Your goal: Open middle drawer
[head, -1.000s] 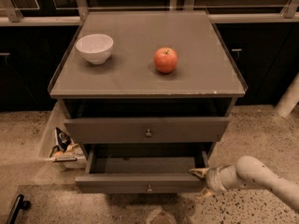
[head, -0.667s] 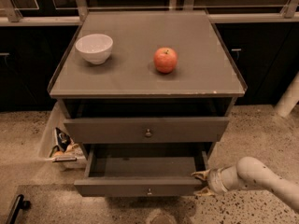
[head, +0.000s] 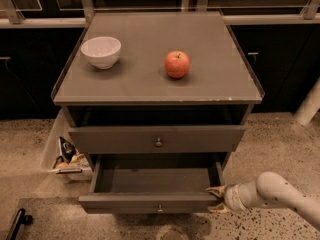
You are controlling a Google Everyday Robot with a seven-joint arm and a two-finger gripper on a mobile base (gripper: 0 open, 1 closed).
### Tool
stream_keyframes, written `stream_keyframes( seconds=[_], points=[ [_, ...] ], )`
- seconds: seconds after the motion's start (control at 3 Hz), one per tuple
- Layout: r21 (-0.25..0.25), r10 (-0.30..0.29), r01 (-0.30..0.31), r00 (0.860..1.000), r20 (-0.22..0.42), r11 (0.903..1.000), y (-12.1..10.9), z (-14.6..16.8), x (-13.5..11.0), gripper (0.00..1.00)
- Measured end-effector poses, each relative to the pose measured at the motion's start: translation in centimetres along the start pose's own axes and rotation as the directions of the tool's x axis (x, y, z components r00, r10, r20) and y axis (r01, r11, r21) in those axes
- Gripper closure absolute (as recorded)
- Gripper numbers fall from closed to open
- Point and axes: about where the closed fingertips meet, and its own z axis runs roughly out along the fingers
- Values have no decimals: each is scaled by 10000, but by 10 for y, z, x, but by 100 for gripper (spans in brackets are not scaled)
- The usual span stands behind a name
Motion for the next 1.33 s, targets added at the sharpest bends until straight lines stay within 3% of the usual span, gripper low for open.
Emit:
stream_keyframes(
  seconds=[0.67, 1.0, 1.33],
  points=[
    [35, 13, -13, 10000, 49, 10000, 11, -4, -2, 58],
    [-65, 18, -17, 9998, 216, 10000, 1, -1, -7, 35],
    [-65, 18, -17, 9998, 216, 10000, 0, -1, -6, 38]
  ],
)
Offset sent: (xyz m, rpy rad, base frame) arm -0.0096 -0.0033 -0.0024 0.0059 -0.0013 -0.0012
